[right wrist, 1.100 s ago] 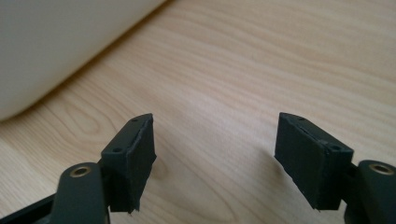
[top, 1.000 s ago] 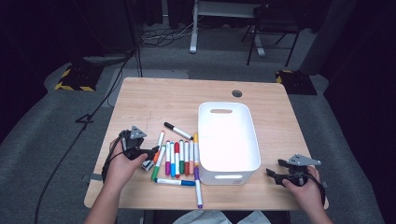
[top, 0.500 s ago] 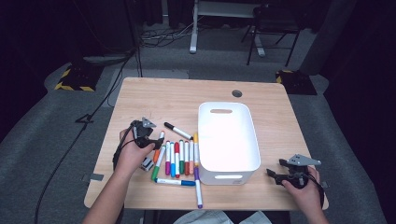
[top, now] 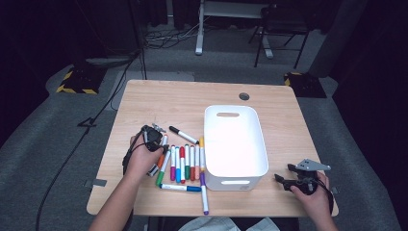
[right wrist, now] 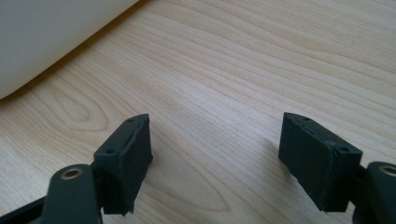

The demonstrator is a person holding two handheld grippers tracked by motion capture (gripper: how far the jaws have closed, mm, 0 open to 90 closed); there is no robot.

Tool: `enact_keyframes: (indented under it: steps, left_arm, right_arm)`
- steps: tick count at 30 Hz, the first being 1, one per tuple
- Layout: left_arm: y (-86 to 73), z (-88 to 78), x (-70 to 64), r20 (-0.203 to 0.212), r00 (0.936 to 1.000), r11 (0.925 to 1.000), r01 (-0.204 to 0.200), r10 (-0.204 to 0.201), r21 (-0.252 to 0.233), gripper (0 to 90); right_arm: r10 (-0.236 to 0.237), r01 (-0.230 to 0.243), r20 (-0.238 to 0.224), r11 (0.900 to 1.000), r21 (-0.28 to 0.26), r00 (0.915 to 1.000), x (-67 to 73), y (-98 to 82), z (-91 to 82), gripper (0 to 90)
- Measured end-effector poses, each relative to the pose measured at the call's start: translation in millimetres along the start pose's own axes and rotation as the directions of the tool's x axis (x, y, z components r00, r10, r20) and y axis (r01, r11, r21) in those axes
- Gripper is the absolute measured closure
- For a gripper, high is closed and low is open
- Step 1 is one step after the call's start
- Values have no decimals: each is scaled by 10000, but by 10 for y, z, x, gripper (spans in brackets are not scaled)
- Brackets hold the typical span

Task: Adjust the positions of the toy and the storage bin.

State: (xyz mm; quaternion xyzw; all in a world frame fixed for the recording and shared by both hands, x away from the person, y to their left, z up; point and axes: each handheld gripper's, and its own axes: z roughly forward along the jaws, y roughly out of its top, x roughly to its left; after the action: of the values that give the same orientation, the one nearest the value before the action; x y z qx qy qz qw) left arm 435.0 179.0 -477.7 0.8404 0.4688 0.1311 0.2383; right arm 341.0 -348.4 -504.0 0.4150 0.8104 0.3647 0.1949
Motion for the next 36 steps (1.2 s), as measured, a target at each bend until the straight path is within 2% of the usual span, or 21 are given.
enact_keyframes:
  steps: [2,4,6,11,12,15,23,26,27,29,32,34,36]
  left_arm:
    - [1,1,6,-35,10000,10000,-67,67,56,614]
    - [5,1,-7,-23,9996,9996,271,-271,68,628]
    - [23,22,-15,-61,9993,9993,369,-370,-99,652]
    - [94,62,9,-197,9996,9998,201,-202,-58,744]
    - [102,76,10,-192,9992,9993,354,-356,-135,750]
    - [127,87,35,-221,9985,9987,492,-495,-112,757]
    - [122,90,40,-428,9984,9992,369,-376,-174,742]
    - [134,93,25,-368,9983,9990,450,-452,-76,750]
    - [147,94,34,-427,9988,9997,229,-231,-51,755]
    - [155,95,20,-542,9981,9996,282,-283,-14,760]
    - [162,90,24,-500,9985,9998,212,-208,68,760]
    - [163,75,16,-576,9980,9995,259,-268,-165,761]
    - [170,51,17,-527,9984,9997,205,-214,-162,761]
  right_arm:
    - [-17,17,8,10000,8,10000,-1,0,0,258]
    - [14,-14,1,10000,-1,10000,0,0,0,258]
    - [3,-3,-1,10000,1,10000,0,0,0,258]
    - [-4,4,4,10000,1,10000,0,0,0,258]
    - [17,-17,1,10000,-5,10000,1,0,0,258]
    - [-14,14,5,10000,7,10000,-1,0,0,258]
    - [13,-13,4,10000,3,10000,0,0,0,258]
    - [-3,3,3,10000,3,10000,0,0,0,258]
    - [15,-15,2,10000,0,10000,1,0,0,258]
    - [-3,3,0,10000,0,10000,0,0,0,258]
    - [-4,4,1,10000,-1,10000,-1,0,0,258]
    - [-12,12,6,10000,1,10000,-1,0,0,258]
    - [14,-14,1,10000,-5,10000,1,0,0,258]
